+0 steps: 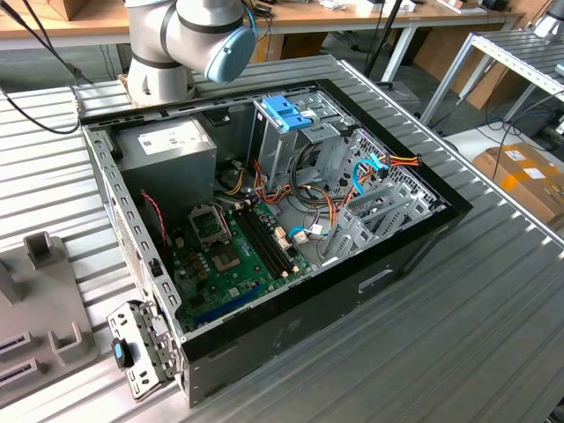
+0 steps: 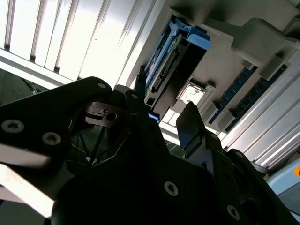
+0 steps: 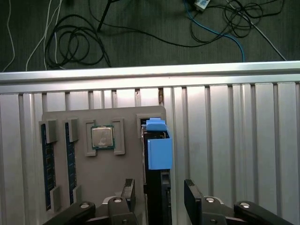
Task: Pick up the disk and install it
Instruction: 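Pick up the disk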
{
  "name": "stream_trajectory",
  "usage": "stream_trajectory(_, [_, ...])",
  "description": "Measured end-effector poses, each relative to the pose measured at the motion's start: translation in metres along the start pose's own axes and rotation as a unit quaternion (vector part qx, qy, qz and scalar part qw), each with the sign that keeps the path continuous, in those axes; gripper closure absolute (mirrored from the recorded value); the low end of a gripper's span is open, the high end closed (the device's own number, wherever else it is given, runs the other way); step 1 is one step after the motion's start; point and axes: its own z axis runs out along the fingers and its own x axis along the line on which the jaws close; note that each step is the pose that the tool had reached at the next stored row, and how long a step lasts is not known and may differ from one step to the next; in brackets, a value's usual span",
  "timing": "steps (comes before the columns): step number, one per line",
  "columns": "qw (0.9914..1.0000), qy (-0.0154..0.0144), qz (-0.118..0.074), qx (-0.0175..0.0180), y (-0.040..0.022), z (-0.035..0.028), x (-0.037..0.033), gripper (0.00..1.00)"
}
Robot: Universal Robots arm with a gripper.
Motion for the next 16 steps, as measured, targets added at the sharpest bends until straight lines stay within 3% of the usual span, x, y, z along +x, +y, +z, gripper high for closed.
stream_trajectory(16, [1.00000,0.0000,0.000,0.0000,0.0000,0.0037,0.0000,0.46])
